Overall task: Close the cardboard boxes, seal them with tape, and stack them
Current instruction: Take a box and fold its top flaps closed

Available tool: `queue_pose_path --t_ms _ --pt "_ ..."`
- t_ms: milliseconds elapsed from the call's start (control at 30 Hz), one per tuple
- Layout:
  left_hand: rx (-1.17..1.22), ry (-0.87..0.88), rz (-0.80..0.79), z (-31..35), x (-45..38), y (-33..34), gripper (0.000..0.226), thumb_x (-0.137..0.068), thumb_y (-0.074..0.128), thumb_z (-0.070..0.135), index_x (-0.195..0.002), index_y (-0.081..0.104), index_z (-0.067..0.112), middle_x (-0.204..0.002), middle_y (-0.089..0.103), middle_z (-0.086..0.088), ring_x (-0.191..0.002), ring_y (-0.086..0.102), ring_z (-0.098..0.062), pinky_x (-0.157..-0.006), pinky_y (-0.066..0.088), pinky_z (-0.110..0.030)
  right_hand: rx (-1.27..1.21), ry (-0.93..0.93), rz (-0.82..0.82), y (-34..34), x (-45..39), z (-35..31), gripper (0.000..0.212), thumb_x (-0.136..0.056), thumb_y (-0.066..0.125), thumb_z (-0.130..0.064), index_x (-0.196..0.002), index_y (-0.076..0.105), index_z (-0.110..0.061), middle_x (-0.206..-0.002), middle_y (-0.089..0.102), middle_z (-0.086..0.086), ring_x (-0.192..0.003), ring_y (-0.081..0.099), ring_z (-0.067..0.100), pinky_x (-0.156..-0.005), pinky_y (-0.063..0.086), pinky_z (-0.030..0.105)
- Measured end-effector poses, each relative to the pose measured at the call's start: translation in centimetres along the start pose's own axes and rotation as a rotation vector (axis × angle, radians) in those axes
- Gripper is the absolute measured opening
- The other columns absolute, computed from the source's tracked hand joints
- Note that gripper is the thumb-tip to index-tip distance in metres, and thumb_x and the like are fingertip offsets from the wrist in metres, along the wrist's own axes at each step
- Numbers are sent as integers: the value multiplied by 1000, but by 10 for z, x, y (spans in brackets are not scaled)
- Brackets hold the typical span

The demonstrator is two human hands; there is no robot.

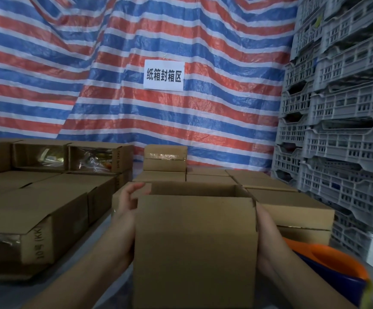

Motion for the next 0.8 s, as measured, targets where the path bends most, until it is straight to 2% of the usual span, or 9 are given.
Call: queue_pose_path --t_ms 100,200,333,400,467,533,600,733,800 --pt "-89 84 -45 2 -3 -6 25 -81 64 7 -98 72 23 -94 72 -9 -75 71 -23 -52 55 -29 -72 -3 -27 -2 -2 2 57 -90 50 -57 -59 79 -20 -73 76 7 -61 74 19 -63 50 33" --pt "-150 -19 -111 4 0 -6 16 -77 64 14 -82 78 19 -75 74 -8 -59 70 -17 -50 53 -28 -105 25 -10 0 -3 3 60 -82 52 -67 -62 80 -19 -75 76 8 -61 74 20 -58 52 30" --pt "-324 226 25 9 -7 -11 16 -68 68 34 -76 78 25 -101 70 24 -88 67 2 -69 52 -27 -114 81 23 1 -7 3 57 -69 59 -66 -58 79 -15 -72 74 8 -57 71 21 -65 49 36" --pt "-368 331 53 12 -5 -10 18 -67 67 37 -72 78 24 -100 71 21 -90 66 3 -66 54 -23 -120 84 34 0 -8 5 58 -77 58 -64 -54 77 -15 -69 73 8 -54 70 20 -65 48 36" --pt "-341 249 -9 12 -4 -8 22 -69 63 43 -75 79 30 -90 75 10 -80 70 -4 -57 55 -21 -111 82 51 -1 -8 5 60 -85 57 -61 -50 75 -15 -64 71 6 -51 68 18 -64 48 35" --pt "-372 152 -68 11 -7 -8 31 -66 61 55 -81 78 33 -89 76 3 -78 72 -12 -61 55 -27 -93 87 79 -1 -8 6 61 -87 56 -60 -49 74 -16 -62 69 5 -49 66 17 -63 47 34" --pt "-404 103 -120 12 -10 -11 42 -60 62 63 -86 78 35 -95 75 3 -83 73 -16 -69 56 -33 -60 91 89 0 -7 5 61 -86 55 -60 -49 74 -16 -62 69 5 -50 66 17 -64 47 34" --pt "-382 47 -240 15 -14 -15 45 -63 63 69 -96 75 42 -99 75 8 -89 72 -12 -70 55 -27 -37 88 95 -2 -7 6 65 -92 52 -58 -48 74 -16 -61 69 3 -50 67 16 -62 47 33" --pt "-376 37 -276 16 -16 -17 68 -49 70 85 -100 74 42 -102 74 11 -93 71 -11 -72 55 -27 -1 97 85 -1 -6 6 64 -90 52 -60 -48 75 -17 -61 70 3 -51 68 15 -57 49 29"
Point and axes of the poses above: each hand's wrist, its own x-axis away from the middle knuckle, its own y-axis out of the palm, z = x × y, the point moved 1 cm from there along -x, towards the middle knuckle
